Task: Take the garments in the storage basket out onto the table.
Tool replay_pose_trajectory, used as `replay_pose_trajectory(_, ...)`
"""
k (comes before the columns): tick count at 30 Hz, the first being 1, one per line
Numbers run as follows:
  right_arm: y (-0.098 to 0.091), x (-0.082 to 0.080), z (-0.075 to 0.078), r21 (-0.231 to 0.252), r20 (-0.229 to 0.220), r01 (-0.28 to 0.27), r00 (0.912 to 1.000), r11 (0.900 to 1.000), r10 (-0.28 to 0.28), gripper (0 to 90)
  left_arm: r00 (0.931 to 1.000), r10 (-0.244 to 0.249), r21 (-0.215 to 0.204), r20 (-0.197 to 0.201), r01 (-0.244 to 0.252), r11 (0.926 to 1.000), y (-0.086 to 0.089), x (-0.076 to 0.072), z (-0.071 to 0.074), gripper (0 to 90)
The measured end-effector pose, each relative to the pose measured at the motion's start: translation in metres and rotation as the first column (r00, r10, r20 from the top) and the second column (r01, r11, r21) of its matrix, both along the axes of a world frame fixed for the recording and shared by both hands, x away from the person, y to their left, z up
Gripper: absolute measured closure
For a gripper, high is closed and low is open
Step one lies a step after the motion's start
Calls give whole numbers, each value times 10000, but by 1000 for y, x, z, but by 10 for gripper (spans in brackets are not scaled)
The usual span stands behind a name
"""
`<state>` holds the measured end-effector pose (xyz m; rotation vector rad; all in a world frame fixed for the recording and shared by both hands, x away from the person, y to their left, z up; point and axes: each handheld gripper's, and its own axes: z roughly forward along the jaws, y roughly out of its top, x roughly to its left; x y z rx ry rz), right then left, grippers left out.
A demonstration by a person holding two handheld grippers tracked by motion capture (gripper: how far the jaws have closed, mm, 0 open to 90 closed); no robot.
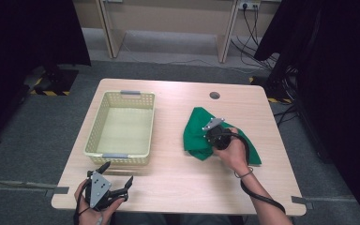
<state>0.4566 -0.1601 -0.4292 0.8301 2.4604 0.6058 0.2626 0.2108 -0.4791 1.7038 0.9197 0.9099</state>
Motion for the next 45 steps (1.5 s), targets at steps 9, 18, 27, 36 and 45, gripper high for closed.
replay_pose_trajectory(9, -31, -10, 23, 1053, 558, 614, 9962, 9925, -676, 702, 10000, -18, 60, 19, 17, 10000, 0, 0, 0, 87)
replay_pose_trajectory(18, -57, -28, 32, 912, 671, 414, 9966, 9950, -476, 627, 10000, 35, 107, 6, -35, 9999, -1, 0, 0, 87)
replay_pose_trajectory(27, -57, -45, 34, 730, 1069, -10, 9942, 9973, -68, 560, 10000, 22, 82, 16, -22, 10000, -1, 0, 0, 86)
replay_pose_trajectory(36, -66, -53, 29, 869, 1349, 739, 9872, 9935, -853, 498, 10000, 33, 111, 39, -33, 9999, -1, 0, 0, 87)
replay_pose_trajectory(45, -57, -46, 15, 324, 992, 1056, 9892, 9939, -1083, 583, 10000, 17, 94, 42, -17, 10000, -1, 0, 0, 86)
